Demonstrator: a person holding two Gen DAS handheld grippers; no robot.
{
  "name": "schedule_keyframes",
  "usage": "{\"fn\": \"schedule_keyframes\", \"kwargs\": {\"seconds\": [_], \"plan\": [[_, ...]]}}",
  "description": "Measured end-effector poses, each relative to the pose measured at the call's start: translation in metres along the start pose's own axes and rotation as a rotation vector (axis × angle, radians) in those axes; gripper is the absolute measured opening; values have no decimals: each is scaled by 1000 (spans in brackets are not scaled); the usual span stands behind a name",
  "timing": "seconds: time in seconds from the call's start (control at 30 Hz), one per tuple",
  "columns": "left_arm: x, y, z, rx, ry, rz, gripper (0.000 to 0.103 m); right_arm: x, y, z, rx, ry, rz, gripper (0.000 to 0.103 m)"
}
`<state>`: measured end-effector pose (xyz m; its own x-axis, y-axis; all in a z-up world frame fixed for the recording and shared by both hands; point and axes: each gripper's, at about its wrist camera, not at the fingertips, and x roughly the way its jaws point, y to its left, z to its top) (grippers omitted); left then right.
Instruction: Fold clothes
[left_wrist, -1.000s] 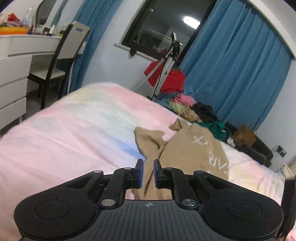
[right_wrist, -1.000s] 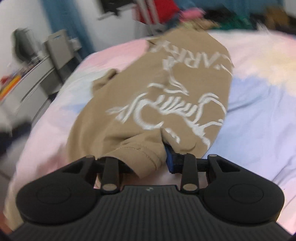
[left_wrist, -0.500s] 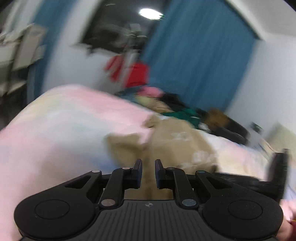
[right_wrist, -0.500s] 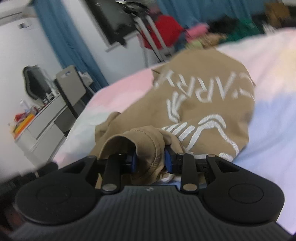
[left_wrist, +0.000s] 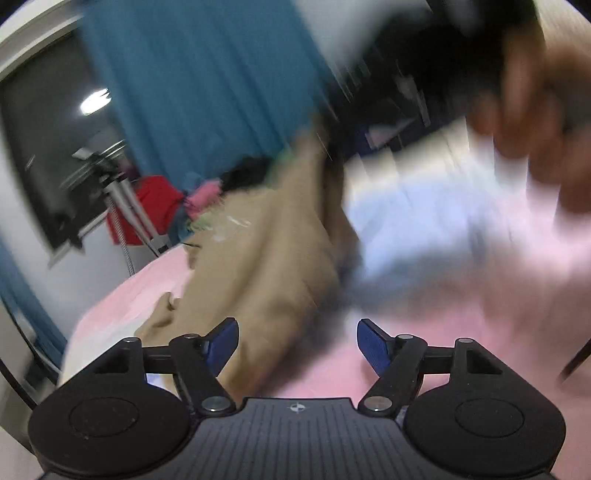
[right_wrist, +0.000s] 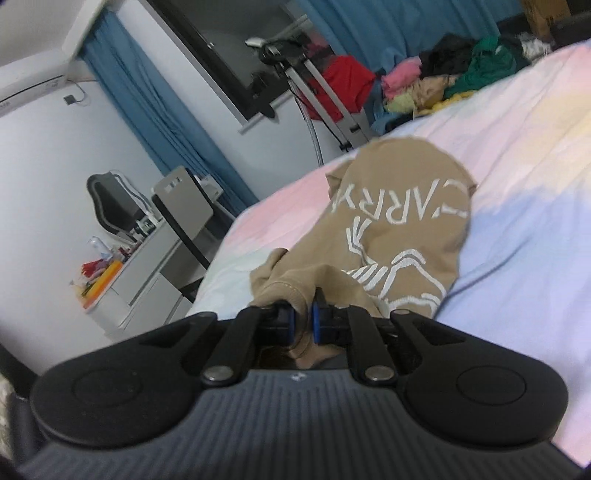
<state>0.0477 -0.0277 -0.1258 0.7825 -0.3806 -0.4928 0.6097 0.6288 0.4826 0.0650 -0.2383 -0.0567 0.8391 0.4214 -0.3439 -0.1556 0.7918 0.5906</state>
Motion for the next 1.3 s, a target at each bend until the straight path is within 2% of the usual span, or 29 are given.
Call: {"fn": "schedule_keyframes", "kwargs": {"seconds": [0.07, 0.13, 0.27, 0.33, 0.5, 0.53, 0.63, 0.67, 0.77, 0.9, 1.0, 1.17, 1.3], "plan": [[8, -23, 0, 105, 43, 40, 71, -20, 7, 2, -34, -38, 20, 12], [12, -38, 2, 156, 68, 136, 71, -38, 10, 6, -60, -76, 41, 12], [13, -43, 12, 126, 63, 330, 71, -64, 4, 16, -48, -121, 100, 12], [11, -42, 16, 103, 61, 390, 70, -75, -1, 19, -36, -137, 119, 12], [-7, -42, 24, -2, 1, 398, 66, -96, -13, 24, -12, -157, 161, 12], [-11, -43, 25, -19, -8, 380, 62, -99, -16, 24, -3, -163, 165, 12], [-21, -55, 32, -15, -84, 215, 65, -103, -19, 24, 8, -172, 173, 12], [-22, -62, 32, 3, -95, 208, 66, -104, -20, 25, 10, -174, 176, 12], [-10, -77, 33, 33, -79, 230, 67, -107, -18, 25, -3, -196, 212, 12], [4, -72, 29, -35, -66, 273, 65, -112, -9, 24, -66, -263, 236, 12], [14, -68, 26, -87, -56, 306, 64, -110, -10, 26, -77, -262, 249, 12], [16, -35, 32, -255, -57, 385, 50, -98, -18, 29, -49, -234, 253, 13], [-4, -8, 25, -376, -53, 418, 47, -83, -24, 27, -31, -179, 166, 13]]}}
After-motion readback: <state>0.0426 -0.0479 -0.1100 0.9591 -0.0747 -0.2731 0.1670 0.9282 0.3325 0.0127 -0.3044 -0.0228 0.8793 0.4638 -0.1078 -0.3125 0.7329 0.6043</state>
